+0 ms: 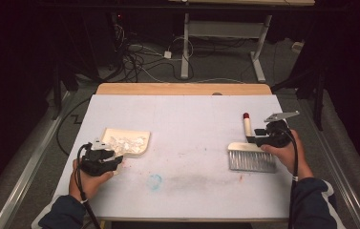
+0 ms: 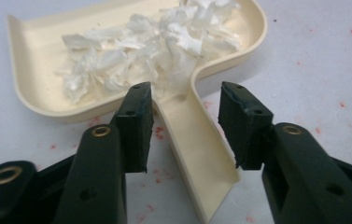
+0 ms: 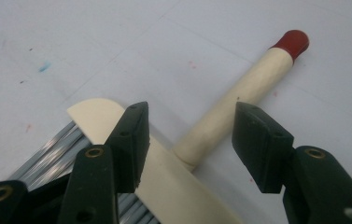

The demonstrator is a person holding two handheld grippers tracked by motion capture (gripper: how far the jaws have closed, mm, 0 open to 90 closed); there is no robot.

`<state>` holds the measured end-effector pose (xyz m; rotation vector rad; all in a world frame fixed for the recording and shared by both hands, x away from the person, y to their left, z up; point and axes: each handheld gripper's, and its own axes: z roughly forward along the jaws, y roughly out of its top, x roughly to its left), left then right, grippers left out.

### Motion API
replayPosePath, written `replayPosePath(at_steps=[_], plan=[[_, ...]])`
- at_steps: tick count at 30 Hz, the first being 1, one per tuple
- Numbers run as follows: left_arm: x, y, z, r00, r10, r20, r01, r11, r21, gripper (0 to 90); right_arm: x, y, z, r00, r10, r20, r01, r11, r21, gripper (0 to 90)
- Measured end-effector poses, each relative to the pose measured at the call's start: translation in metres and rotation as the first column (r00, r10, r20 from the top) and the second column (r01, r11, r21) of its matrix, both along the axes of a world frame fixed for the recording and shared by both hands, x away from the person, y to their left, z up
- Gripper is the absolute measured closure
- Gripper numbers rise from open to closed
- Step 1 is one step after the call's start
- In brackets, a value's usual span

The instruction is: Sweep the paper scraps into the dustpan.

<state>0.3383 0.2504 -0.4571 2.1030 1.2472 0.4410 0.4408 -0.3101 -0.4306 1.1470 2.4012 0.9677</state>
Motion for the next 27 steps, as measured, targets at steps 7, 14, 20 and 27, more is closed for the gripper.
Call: replayPosePath(at_steps=[7, 14, 20, 27], plan=[[-0.011, 0.001, 0.007, 0.9945, -0.023, 0.102, 0.021, 0.9995, 0.022, 41.6, -0.006, 0.015, 0.003, 0.9928, -0.052, 0.107, 0.050, 0.999, 0.021, 46.5], [-0.021, -0.005, 0.006, 0.9834, -0.083, 0.161, 0.073, 0.9953, 0.063, 33.9, -0.013, 0.022, 0.010, 0.9783, -0.100, 0.181, 0.088, 0.993, 0.073, 44.9], [-0.027, -0.013, 0.007, 0.9691, -0.129, 0.210, 0.111, 0.9891, 0.097, 29.3, -0.019, 0.026, 0.016, 0.9690, -0.118, 0.217, 0.099, 0.990, 0.098, 42.8], [-0.031, -0.017, 0.006, 0.9585, -0.151, 0.242, 0.132, 0.9868, 0.095, 26.1, -0.025, 0.034, 0.021, 0.9611, -0.113, 0.252, 0.088, 0.990, 0.109, 38.4]])
